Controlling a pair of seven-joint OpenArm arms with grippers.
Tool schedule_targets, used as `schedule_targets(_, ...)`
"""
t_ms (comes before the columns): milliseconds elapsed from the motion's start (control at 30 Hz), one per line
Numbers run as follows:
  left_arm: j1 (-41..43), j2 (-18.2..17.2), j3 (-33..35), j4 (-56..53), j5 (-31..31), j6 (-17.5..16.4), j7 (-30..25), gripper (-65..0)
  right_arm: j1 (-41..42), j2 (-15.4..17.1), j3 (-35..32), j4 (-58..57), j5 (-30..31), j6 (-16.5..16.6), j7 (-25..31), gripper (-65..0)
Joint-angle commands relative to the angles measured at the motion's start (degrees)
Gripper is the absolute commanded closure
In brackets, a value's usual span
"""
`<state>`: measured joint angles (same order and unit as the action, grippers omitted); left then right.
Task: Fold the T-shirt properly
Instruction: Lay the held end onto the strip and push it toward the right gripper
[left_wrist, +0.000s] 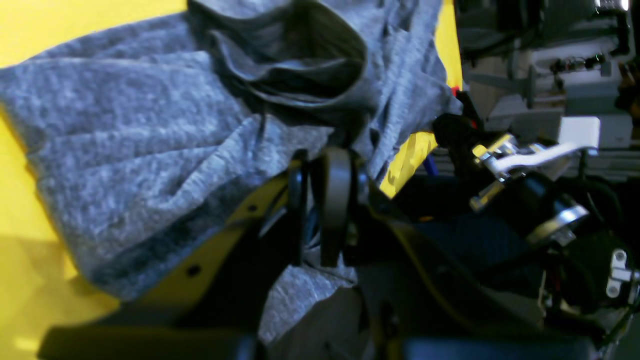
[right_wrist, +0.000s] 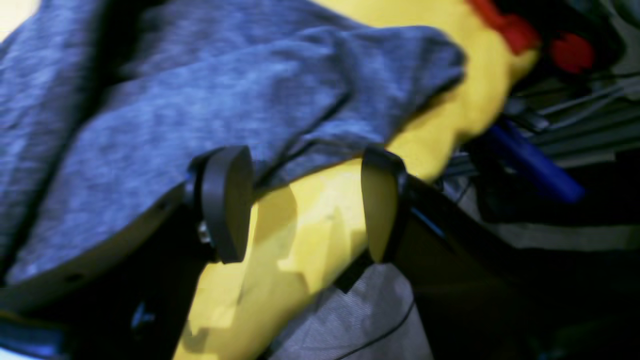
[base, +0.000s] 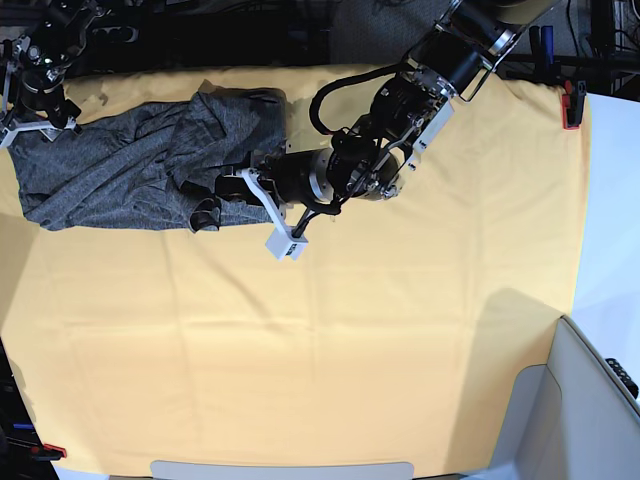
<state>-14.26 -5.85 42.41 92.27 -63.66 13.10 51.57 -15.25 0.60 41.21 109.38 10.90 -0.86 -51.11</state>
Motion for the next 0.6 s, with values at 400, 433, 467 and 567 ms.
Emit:
schedule_targets(400,3.05,0.26,-0.35,1.4,4.1,1.8,-0.54,-3.4,-2.82,2.7,-7.32,8.38,10.25,4.95,1.49,-34.4)
schedule_targets(433,3.14,0.26,-0.17,1.93,4.1,1.8,-0.54,-3.4,-2.82,2.7,-7.67,8.38,10.25,4.95,1.49,-34.4)
schedule_targets(467,3.14,0.26,-0.17,2.19,4.1,1.71,-0.54,-3.4,-3.26,2.52,-7.76,8.38,10.42,5.13,1.49,-34.4)
schedule_targets(567,2.79,0.53,-0.17,2.72,4.1,1.53,-0.54,-3.4,-3.52,2.61,-8.64,8.38,11.21,5.13,1.49,-34.4)
